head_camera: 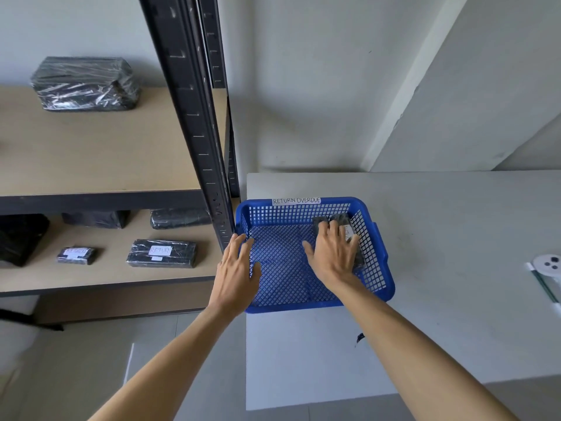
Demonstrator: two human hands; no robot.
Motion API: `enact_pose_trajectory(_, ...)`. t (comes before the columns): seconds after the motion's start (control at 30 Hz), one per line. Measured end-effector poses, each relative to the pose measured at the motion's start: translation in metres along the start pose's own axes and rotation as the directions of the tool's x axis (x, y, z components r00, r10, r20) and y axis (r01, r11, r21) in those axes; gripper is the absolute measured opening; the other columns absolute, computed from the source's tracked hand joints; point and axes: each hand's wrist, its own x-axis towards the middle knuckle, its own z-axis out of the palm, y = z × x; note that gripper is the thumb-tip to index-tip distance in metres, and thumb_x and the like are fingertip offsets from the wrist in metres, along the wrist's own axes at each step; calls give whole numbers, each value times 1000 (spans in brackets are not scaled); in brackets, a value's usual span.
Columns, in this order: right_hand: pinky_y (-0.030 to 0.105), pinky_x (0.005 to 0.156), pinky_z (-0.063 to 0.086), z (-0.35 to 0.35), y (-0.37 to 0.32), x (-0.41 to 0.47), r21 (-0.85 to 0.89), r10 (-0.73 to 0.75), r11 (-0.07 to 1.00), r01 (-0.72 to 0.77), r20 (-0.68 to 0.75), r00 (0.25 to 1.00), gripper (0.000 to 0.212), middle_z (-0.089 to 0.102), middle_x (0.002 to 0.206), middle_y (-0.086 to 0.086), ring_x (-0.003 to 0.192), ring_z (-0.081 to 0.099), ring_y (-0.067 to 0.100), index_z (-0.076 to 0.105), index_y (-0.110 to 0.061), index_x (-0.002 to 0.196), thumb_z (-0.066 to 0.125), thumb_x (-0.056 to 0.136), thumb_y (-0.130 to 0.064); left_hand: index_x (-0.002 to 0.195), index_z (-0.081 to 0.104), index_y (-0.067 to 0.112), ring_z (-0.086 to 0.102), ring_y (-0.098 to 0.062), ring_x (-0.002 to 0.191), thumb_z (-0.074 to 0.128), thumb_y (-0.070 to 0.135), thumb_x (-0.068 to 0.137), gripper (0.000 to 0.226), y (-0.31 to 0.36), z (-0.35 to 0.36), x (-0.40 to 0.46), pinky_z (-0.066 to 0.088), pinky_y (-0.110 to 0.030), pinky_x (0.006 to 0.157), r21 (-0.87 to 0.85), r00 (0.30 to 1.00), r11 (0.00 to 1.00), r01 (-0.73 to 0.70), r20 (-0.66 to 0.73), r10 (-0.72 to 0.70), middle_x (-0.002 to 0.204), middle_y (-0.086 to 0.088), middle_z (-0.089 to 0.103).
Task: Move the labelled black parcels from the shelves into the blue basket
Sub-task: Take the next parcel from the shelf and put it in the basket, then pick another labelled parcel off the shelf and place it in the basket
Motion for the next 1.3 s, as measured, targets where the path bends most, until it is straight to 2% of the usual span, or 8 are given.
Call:
enact_pose_trajectory(0.13,41,84,51,-29,-13,-21,302,-109,949,90,47,993,37,61,115,3,101,62,22,56,-15,118,64,92,-40,135,46,6,47,-28,124,57,11,89,47,11,-29,-8,38,-39,102,-83,998,996,18,-65,-23,132,-11,50)
enact_pose_trajectory(0.27,31,79,53,-60,-31,-43,470,-267,853,226,22,963,31,62,115,3,99,62,19,57,-12,117,66,93,-29,132,48,11,49,-29,117,55,14,90,43,14,-68,-22,40,-40,95,-76,994,996,49,-89,-56,125,-11,52)
enact_pose_trajectory(0.37,27,80,48,-83,-48,-59,498,-332,814,298,-21,943,29,61,114,4,101,61,20,58,-11,117,65,94,-26,131,49,12,49,-27,116,54,15,91,40,16,-103,-36,42,-40,93,-49,989,998,34,-140,-41,126,-9,52)
enact_pose_trajectory(0.53,38,83,52,-125,-90,-82,572,-408,719,394,-111,906,25,62,110,4,100,62,22,59,-12,114,64,94,-26,129,51,15,48,-24,118,53,16,89,40,7,-170,-59,42,-35,92,0,975,997,79,-209,-78,126,-5,52)
enact_pose_trajectory(0.7,41,84,52,-162,-150,-94,606,-461,637,476,-196,866,24,63,108,2,99,62,21,60,-14,112,64,92,-26,124,54,19,51,-22,114,52,25,91,34,-15,-235,-80,46,-33,89,47,951,995,92,-302,-74,124,-2,53)
enact_pose_trajectory(0.87,39,85,52,-195,-224,-100,599,-539,570,563,-245,806,27,63,112,1,102,62,21,59,-16,114,65,92,-32,123,56,17,52,-20,110,54,22,91,33,-41,-294,-102,42,-29,87,64,914,990,125,-396,-90,119,-3,55)
enact_pose_trajectory(1.1,39,91,50,-223,-346,-95,563,-644,502,657,-263,718,30,60,118,1,109,58,21,58,-17,119,62,94,-34,127,52,21,50,-21,115,54,28,88,40,-128,-381,-112,44,-37,93,72,870,972,223,-465,-165,120,-1,53)
enact_pose_trajectory(1.3,38,93,50,-222,-458,-81,530,-668,522,668,-232,707,30,60,119,-1,109,58,18,57,-20,119,61,94,-37,129,50,21,48,-21,119,54,29,90,40,-229,-456,-101,45,-40,96,118,863,962,246,-478,-162,128,-3,52)
